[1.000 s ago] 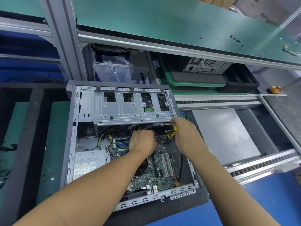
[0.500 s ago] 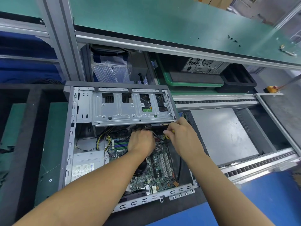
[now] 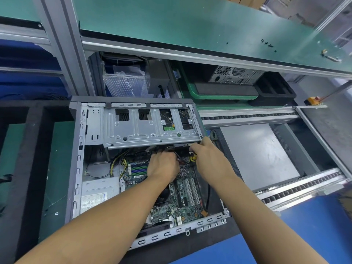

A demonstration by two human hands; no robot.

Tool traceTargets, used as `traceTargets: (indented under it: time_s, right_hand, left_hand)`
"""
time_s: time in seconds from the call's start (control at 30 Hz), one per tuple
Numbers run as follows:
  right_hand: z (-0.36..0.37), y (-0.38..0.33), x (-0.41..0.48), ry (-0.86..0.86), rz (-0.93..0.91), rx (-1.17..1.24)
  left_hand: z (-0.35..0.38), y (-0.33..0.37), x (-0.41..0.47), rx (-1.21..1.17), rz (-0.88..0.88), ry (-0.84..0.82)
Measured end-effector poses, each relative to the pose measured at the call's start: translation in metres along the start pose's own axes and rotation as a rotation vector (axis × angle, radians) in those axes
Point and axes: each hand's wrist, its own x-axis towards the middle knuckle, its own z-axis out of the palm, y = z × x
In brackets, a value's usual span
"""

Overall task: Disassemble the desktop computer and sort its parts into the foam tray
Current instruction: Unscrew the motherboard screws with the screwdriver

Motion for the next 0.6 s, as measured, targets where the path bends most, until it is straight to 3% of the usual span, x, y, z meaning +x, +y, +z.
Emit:
traceTargets:
  time_s: [0.2,0.6]
  right_hand:
    - [0.0086,-0.0055,-0.0040,0.015,0.002,0.081]
    - [0.0089,-0.0005,-0.0003,0.056,0.006,0.018]
  left_hand:
    - [-0.0021,0.0010,-0.0009,0.000,0.008,0.009]
    - [-0.0019,-0.0005,-0.0015,-0.018,0.012,0.003]
